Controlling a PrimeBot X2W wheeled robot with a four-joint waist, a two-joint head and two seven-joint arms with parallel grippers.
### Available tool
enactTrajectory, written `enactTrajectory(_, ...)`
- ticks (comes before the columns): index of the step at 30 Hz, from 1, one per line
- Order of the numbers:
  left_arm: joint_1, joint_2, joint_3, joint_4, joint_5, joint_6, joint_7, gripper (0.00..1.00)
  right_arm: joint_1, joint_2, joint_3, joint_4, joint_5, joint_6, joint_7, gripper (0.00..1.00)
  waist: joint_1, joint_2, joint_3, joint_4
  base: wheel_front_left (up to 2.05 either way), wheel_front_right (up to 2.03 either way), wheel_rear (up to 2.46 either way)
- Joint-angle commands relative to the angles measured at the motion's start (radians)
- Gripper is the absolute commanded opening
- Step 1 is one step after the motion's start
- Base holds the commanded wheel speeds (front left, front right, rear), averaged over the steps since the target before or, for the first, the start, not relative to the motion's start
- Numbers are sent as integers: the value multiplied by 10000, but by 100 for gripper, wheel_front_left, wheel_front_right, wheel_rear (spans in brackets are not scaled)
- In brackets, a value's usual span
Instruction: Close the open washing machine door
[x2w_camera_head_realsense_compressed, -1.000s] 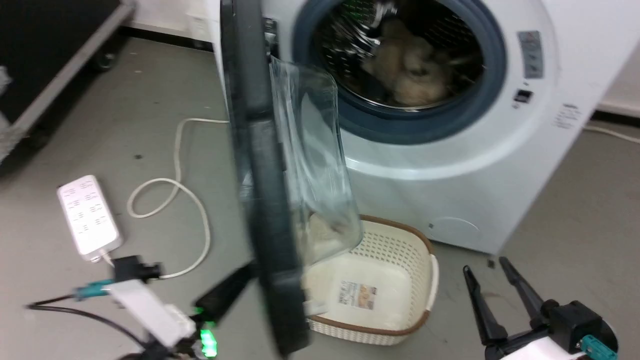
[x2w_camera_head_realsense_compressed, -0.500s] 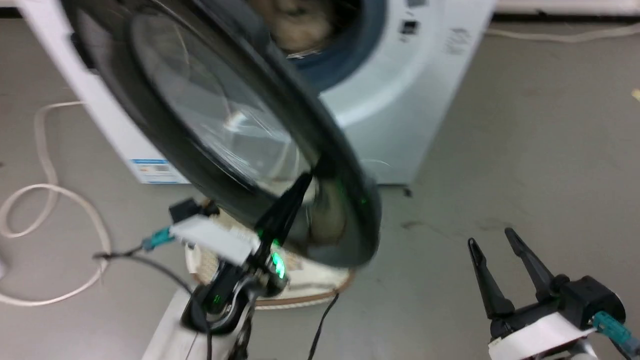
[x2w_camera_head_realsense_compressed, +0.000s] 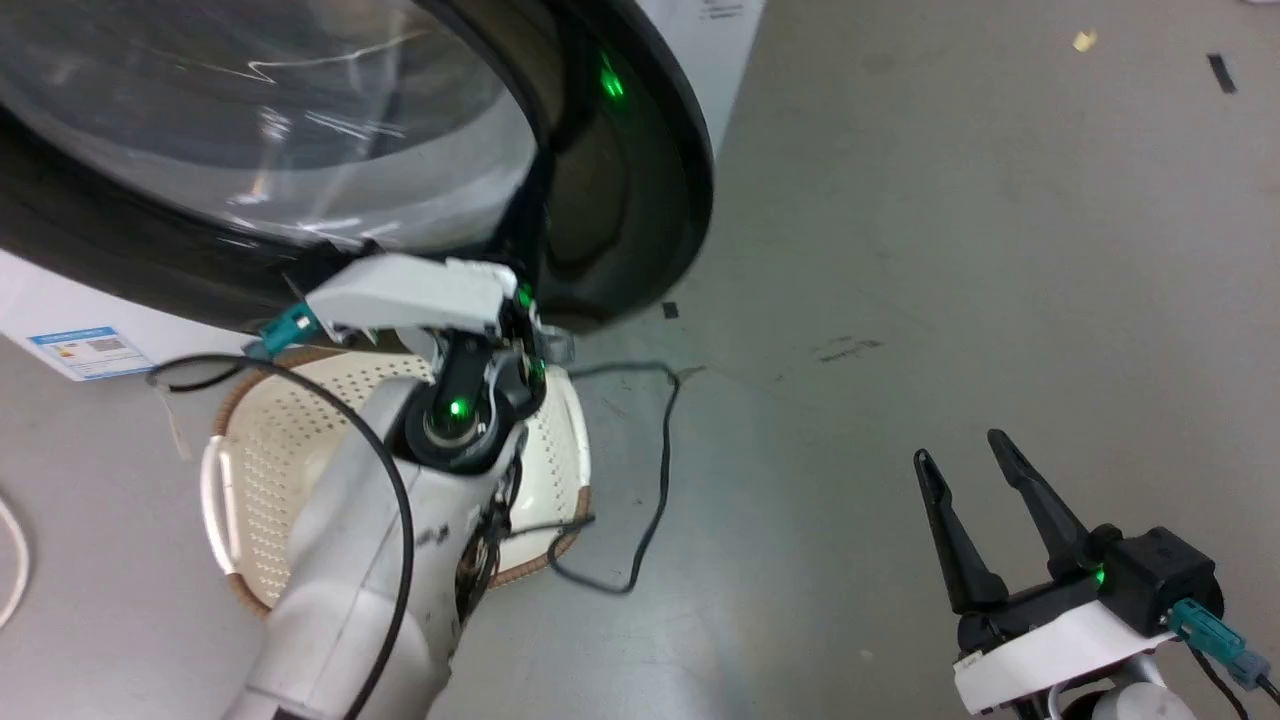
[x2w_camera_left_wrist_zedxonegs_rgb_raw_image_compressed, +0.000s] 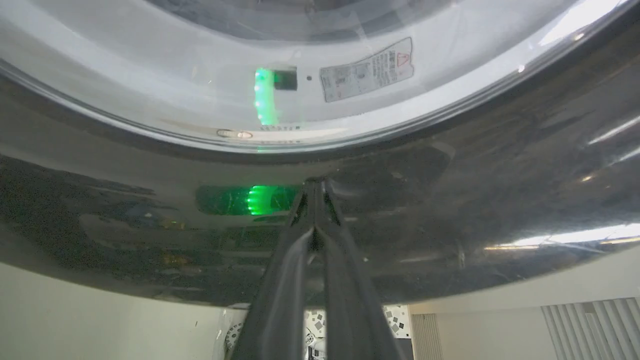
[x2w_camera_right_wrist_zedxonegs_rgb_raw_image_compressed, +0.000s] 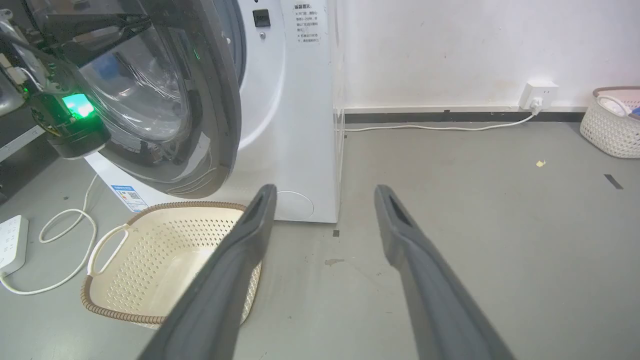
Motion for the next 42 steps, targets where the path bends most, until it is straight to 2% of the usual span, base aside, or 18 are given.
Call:
enactTrajectory(1,-180,17,-3,70,-79,-43,-96,0,-190,58,8,23,46,8,-44,100,-2,-1,90,-105,0,0,0)
enactTrajectory(6,-434,17,-335,301,-85,-45,-328,0,-160,138,-88,58,29,8,-44,100,-2,-1,-34,49,0,0,0)
enactTrajectory(11,244,30,-719,-184,419,-46,-251,0,-17,59,-200,48,-38,8,-44,100,-2,-1,-489,540,0,0,0)
enactTrajectory(12,475,66,-803,-354,564,-46,-225,25,21,30,-221,39,-55,8,-44,100,-2,-1,-604,658,0,0,0)
enactTrajectory(13,727,127,-918,-540,755,-46,-220,55,70,-1,-274,22,-71,8,-44,100,-2,-1,-738,820,0,0,0)
enactTrajectory(14,992,227,-1011,-724,970,-47,-288,100,118,-26,-298,7,-87,8,-44,100,-2,-1,-852,946,0,0,0)
enactTrajectory(17,1801,658,-1385,-1300,1808,-47,-691,100,321,-97,-375,-30,-146,8,-44,100,-2,-1,-1265,1396,0,0,0)
enactTrajectory(22,3209,1723,-1848,-2153,3783,-47,-1503,100,756,-191,-374,-46,-241,8,-44,100,-2,-1,-2040,2150,0,0,0)
enactTrajectory(24,3720,2184,-1615,-2289,5172,-47,-1598,100,948,-216,-379,-53,-262,8,-44,100,-2,-1,-2327,2432,0,0,0)
enactTrajectory(26,4317,2325,-798,-2582,6879,-23,-1608,100,1117,-252,-399,-68,-296,8,-44,100,-2,-1,-2565,2691,0,0,0)
enactTrajectory(30,5603,2239,620,-3653,10544,614,-1612,100,1385,-269,-432,-125,-337,8,-44,100,-2,-1,-2970,3114,0,0,0)
enactTrajectory(32,6195,1998,1186,-4248,11894,1033,-1613,100,1509,-244,-451,-182,-344,8,-44,100,-2,-1,-3092,3318,0,0,0)
enactTrajectory(35,6936,1561,1796,-4995,13214,1260,-1614,100,1683,-183,-469,-242,-342,8,-44,100,-2,-1,-3258,3577,0,0,0)
enactTrajectory(38,7554,1390,2032,-5419,14376,1309,-1614,100,1809,-113,-444,-258,-324,8,-44,100,-2,-1,-3370,3742,0,0,0)
enactTrajectory(42,8255,1091,2216,-5627,15199,1323,-1615,100,1861,-58,-351,-308,-368,8,-44,100,-2,-1,-3407,3845,0,0,0)
